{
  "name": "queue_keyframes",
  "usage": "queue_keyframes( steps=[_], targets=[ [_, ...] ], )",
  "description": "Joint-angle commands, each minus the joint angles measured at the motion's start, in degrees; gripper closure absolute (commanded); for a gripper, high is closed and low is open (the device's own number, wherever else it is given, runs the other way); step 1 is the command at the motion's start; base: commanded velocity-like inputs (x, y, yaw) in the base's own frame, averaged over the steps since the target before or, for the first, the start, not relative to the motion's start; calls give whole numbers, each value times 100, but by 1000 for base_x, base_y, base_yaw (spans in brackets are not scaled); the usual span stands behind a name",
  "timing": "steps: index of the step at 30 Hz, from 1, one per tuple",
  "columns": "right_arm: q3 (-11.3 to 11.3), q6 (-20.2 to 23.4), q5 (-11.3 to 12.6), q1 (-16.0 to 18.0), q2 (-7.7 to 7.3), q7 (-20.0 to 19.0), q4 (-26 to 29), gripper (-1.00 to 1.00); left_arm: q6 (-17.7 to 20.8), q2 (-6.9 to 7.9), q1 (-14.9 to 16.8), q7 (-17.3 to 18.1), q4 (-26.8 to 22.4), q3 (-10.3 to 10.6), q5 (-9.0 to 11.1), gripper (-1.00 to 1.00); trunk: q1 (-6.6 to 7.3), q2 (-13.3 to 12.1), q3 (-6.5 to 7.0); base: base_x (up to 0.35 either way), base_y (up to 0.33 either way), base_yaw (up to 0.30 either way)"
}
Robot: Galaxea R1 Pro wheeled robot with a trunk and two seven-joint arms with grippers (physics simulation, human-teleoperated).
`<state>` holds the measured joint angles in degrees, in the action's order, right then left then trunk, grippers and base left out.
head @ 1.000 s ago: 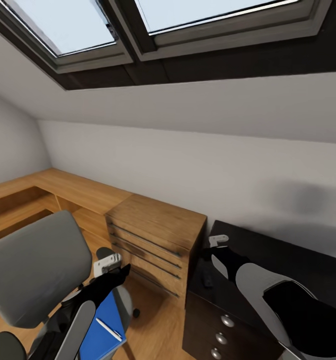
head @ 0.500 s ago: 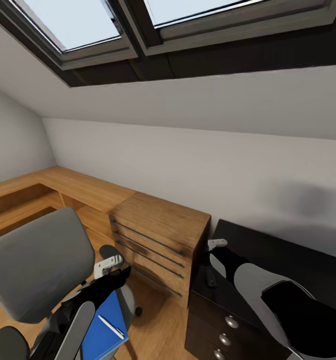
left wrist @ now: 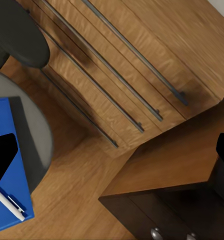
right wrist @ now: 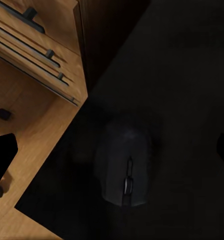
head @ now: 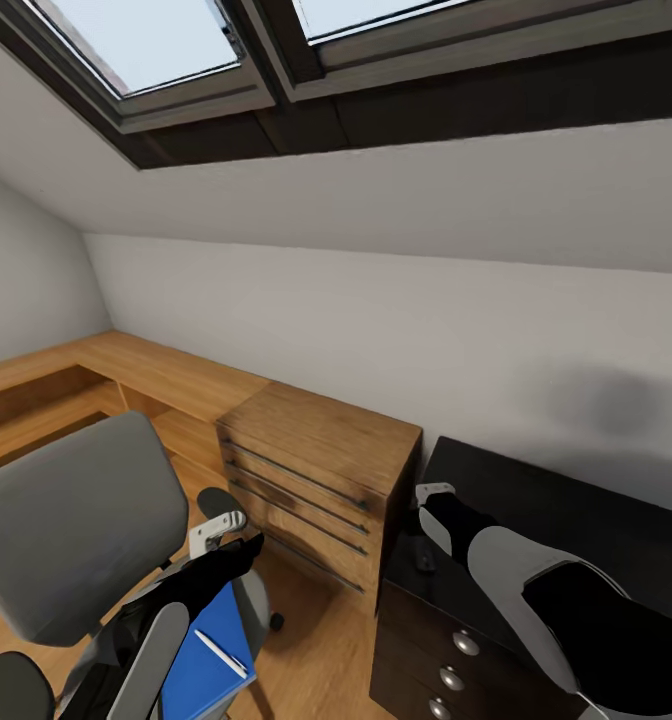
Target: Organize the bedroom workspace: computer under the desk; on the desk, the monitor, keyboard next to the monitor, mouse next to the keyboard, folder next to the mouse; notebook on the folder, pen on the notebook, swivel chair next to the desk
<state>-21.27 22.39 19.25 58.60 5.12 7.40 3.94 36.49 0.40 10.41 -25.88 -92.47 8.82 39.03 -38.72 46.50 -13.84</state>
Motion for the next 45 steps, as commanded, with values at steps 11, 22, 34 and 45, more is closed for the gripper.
queue_keyframes(
  steps=[11,22,34,45],
  targets=[
    [-44,20,58,2,-13,24,14,-100,7,4,5,-58,-7,5,61,-100,-243,450,-206,0,0,0],
    [-44,41,61,2,-53,27,11,-100,5,4,-1,-58,-7,0,61,-100,-485,891,-404,0,0,0],
    [-51,78,61,2,-50,37,10,-100,-1,4,-11,-58,-7,-19,61,-100,-748,1372,-619,0,0,0],
    [-44,91,58,2,-55,42,10,-100,-2,13,-12,-58,-7,-120,125,-100,-990,1813,-817,0,0,0]
  ],
)
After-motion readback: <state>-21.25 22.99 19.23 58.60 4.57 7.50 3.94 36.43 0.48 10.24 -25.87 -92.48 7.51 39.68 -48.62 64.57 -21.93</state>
